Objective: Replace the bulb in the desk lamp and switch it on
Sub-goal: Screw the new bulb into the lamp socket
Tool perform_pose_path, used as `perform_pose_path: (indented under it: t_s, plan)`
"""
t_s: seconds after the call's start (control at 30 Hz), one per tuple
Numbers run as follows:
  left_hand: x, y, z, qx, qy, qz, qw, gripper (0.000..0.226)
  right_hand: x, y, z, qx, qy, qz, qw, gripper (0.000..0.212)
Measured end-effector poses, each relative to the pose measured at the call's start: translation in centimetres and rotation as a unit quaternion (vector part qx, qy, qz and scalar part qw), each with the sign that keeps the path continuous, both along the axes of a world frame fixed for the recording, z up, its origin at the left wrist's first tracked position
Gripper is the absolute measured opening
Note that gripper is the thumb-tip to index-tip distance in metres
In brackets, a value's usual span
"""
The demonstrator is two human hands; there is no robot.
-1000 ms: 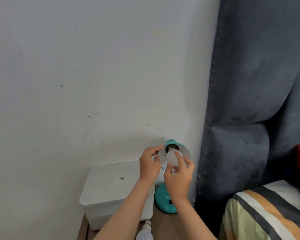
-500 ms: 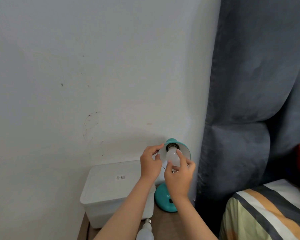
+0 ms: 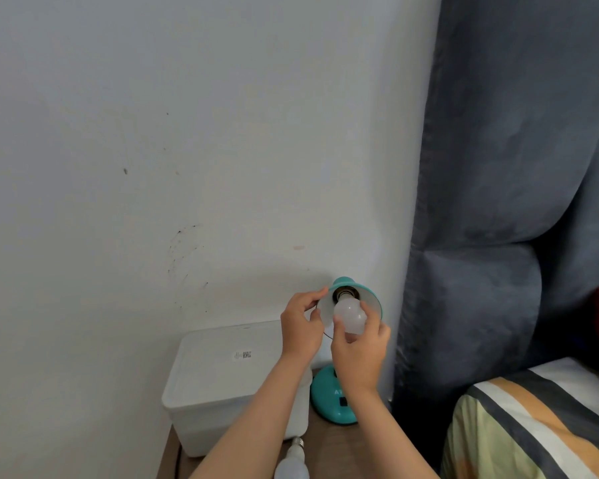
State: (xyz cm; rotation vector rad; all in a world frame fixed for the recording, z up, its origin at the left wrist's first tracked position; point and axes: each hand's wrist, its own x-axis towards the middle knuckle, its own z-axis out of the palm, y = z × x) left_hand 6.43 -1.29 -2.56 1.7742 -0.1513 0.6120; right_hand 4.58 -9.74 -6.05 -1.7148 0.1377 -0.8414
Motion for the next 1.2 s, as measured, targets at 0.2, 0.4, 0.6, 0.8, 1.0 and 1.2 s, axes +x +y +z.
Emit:
perform_pose_path:
  t_s: [0.2, 0.4, 0.6, 0.8, 1.0, 1.2]
  plan:
    - [0.0, 0.0, 0.1, 0.003, 0.002, 0.000, 1.000, 0.045, -0.2, 0.2, -0.3, -0.054, -0.054, 0.011, 0.997, 0.050]
    - [0.0, -0.1, 0.1, -0.002, 0.001, -0.001, 1.000, 0.045, -0.1, 0.0, 0.4, -0.039, -0.010, 0.000, 0.999, 0.051]
    - [-0.1, 0.0, 0.1, -0.001, 0.002, -0.002, 1.000, 0.045, -0.5, -0.3, 0.2, -0.107, -0.034, 0.012, 0.994, 0.049]
    - [-0.1, -0.1, -0.1, -0.009, -0.001, 0.001, 1.000, 0.044, -0.2, -0.7, 0.8, -0.061, 0.008, -0.004, 0.998, 0.050]
    - [-0.1, -0.2, 0.0, -0.007, -0.005, 0.004, 1.000, 0.044, -0.3, -0.6, 0.2, -0.128, -0.028, 0.015, 0.991, 0.047]
    - [0.0, -0.2, -0.1, -0.007, -0.003, 0.003, 1.000, 0.044, 0.1, -0.8, 0.6, -0.112, -0.006, 0.012, 0.994, 0.047]
